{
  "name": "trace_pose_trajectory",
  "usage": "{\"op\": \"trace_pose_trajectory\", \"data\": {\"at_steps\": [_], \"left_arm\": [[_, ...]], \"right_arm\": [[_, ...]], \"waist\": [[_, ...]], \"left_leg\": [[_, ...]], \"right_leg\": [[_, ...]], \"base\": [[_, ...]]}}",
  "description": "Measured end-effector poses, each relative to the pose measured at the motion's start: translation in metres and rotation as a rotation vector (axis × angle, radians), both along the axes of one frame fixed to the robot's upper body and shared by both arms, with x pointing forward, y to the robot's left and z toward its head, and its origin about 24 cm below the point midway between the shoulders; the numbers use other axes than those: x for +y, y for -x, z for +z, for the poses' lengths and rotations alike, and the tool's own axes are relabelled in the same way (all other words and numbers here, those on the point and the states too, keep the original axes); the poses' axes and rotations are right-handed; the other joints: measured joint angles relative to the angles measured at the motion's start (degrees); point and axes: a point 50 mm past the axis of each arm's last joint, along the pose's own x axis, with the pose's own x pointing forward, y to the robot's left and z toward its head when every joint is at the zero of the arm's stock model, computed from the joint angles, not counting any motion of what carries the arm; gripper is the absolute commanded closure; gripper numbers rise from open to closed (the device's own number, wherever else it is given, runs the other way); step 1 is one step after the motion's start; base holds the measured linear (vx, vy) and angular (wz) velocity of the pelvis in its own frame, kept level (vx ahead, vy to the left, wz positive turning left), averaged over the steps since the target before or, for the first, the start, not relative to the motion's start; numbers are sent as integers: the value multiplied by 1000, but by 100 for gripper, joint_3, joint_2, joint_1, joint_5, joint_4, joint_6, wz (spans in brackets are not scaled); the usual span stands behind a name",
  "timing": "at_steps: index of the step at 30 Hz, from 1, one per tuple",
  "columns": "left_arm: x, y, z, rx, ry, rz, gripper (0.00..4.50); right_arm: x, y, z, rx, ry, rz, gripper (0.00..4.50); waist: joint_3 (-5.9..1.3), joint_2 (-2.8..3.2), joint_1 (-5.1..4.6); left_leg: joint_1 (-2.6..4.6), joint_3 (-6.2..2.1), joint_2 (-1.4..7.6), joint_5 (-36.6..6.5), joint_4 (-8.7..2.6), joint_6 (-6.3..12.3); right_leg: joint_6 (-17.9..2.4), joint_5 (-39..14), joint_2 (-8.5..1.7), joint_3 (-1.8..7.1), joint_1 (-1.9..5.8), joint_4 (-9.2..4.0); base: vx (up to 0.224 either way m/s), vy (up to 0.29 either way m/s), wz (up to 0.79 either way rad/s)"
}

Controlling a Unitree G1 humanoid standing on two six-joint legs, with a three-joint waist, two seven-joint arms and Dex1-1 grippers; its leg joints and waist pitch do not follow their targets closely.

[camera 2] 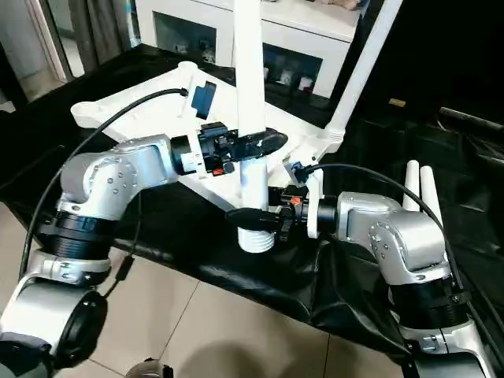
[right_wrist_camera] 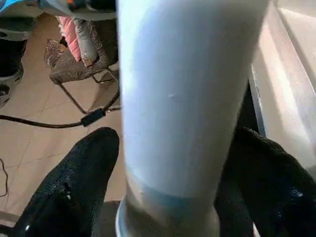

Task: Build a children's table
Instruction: Pick table leg

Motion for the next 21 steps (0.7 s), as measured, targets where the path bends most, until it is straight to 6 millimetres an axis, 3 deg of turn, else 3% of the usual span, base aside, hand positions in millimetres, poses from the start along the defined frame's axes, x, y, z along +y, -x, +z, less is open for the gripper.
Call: {"op": "trace_pose_trajectory", "data": {"at_steps": [9,10,21], "left_arm": [[-2,2,-1,0,-2,-23,264],[-2,2,-1,0,-1,-24,264],[-2,2,-1,-1,-1,-28,264]], "right_arm": [[1,1,-1,20,-3,15,74],[2,2,-2,25,-1,19,102],[3,2,-3,31,3,24,191]], "waist": [[0,0,-2],[0,0,-1],[0,0,0]], "left_leg": [[0,0,0,0,1,0],[0,0,0,0,1,0],[0,0,0,0,1,0]], "right_leg": [[0,0,0,0,0,1],[0,0,0,0,0,1],[0,1,0,0,0,1]], "base": [[0,0,0],[0,0,0],[0,0,0]]}}
